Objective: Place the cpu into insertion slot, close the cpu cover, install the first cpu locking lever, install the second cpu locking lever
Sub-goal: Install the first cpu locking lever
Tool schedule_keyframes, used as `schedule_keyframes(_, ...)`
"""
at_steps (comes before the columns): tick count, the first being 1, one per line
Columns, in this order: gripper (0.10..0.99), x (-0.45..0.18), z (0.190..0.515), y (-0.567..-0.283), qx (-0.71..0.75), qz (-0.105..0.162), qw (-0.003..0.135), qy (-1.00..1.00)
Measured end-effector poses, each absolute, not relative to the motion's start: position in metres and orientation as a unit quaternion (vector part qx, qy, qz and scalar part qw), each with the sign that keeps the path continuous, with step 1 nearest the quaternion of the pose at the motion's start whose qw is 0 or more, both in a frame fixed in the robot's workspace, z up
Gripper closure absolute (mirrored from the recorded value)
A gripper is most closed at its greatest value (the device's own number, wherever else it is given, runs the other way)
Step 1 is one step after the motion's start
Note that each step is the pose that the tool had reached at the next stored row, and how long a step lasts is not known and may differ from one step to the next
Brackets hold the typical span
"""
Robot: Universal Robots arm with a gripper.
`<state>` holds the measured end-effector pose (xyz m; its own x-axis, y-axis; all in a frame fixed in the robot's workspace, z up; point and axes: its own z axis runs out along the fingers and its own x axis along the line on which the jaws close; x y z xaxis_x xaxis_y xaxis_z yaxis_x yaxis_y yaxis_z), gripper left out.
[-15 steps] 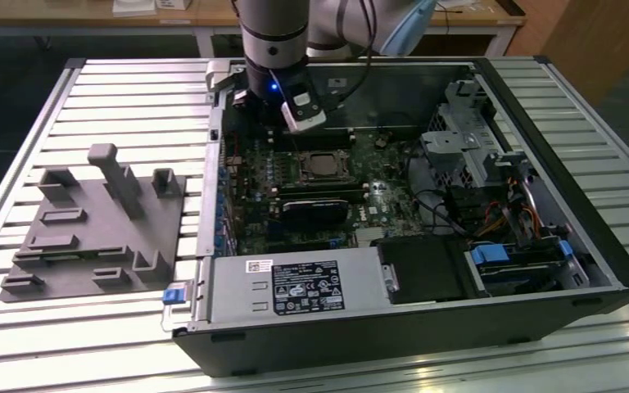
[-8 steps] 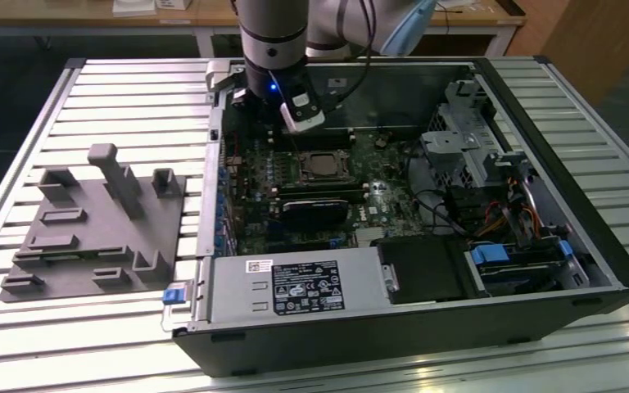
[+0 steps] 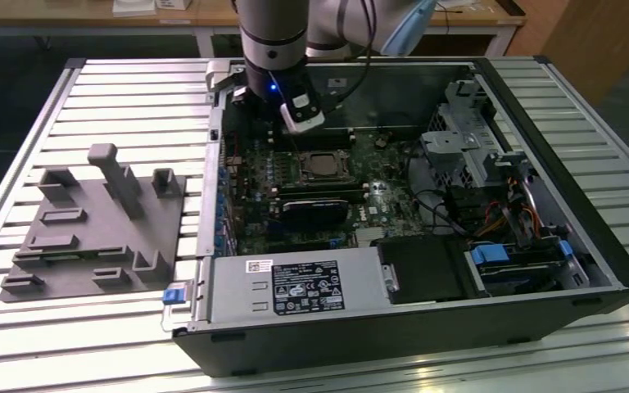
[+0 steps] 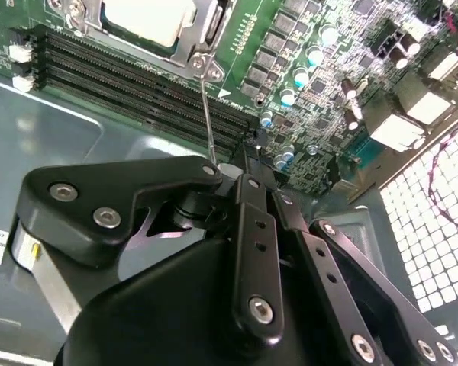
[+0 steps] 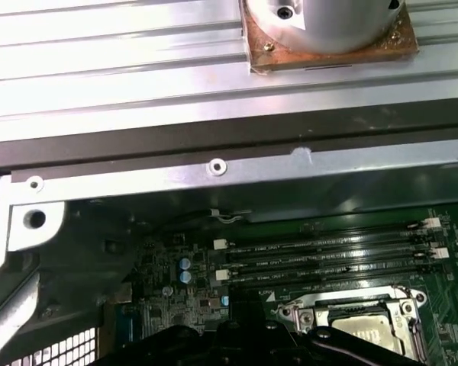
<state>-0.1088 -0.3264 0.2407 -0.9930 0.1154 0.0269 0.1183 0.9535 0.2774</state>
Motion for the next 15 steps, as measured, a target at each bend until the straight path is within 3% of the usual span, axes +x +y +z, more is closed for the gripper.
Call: schedule_keyframes(15,0.980,-0.065,0.241,-0.326,-0.059,-0.141,0.005,-0.988)
